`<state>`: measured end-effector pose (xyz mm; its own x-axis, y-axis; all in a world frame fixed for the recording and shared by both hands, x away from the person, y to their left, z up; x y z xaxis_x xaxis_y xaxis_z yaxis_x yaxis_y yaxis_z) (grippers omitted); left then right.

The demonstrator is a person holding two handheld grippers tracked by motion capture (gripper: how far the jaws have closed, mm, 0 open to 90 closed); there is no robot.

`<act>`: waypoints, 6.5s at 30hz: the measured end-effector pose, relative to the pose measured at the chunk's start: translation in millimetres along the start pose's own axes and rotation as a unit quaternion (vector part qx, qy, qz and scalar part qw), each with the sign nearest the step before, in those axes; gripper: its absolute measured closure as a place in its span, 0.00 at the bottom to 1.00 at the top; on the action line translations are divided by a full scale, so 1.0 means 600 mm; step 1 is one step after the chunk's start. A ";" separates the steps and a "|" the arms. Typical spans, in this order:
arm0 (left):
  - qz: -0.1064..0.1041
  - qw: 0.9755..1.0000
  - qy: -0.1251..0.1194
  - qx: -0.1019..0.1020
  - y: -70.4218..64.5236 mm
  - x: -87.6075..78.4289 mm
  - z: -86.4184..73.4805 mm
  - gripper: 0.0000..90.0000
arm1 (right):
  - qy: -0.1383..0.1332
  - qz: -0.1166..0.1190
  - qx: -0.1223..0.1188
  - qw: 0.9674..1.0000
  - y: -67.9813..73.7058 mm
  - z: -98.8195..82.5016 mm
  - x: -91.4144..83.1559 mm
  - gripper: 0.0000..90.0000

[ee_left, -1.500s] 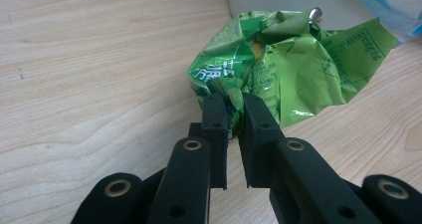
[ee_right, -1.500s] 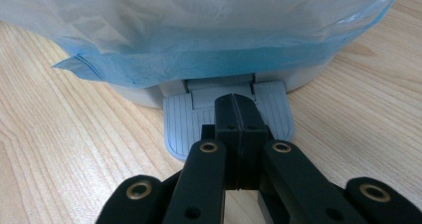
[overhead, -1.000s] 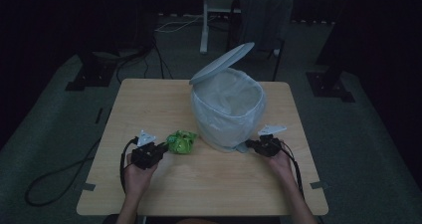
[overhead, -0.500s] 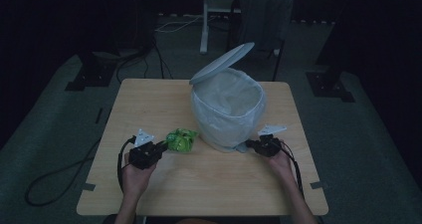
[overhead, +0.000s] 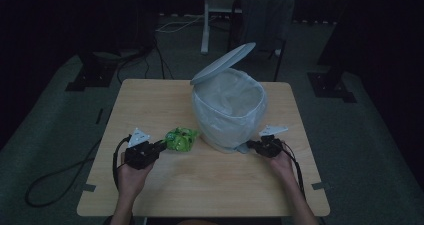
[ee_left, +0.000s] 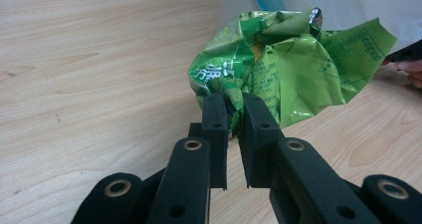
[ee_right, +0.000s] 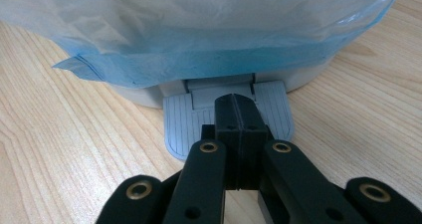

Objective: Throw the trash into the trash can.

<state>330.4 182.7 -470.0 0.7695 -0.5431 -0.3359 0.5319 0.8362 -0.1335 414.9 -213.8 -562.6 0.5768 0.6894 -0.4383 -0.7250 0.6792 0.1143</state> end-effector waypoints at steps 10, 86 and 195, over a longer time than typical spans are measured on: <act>-0.011 1.000 -0.007 0.002 -0.002 -0.008 0.015 0.92 | 0.001 0.000 0.001 1.000 0.000 0.000 0.000 1.00; -0.045 0.994 -0.087 0.042 -0.003 -0.087 0.188 0.91 | 0.001 0.001 0.001 1.000 0.000 0.000 0.000 1.00; -0.134 0.983 -0.102 0.076 -0.142 0.106 0.318 0.91 | 0.001 0.002 -0.002 1.000 0.000 0.001 0.000 1.00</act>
<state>401.7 62.5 -302.2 0.6413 -0.7590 -0.1126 0.7596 0.6487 -0.0463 415.3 -213.8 -562.4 0.5723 0.6920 -0.4401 -0.7291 0.6750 0.1131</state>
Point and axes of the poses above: each handheld gripper's, and its own axes: x roughly forward along the jaws, z roughly out of its top, y roughly to its left, the point moved 4 cm from there along x, roughly forward along the jaws, and after that the axes turned 14 degrees about -y, right-handed, at the moved point
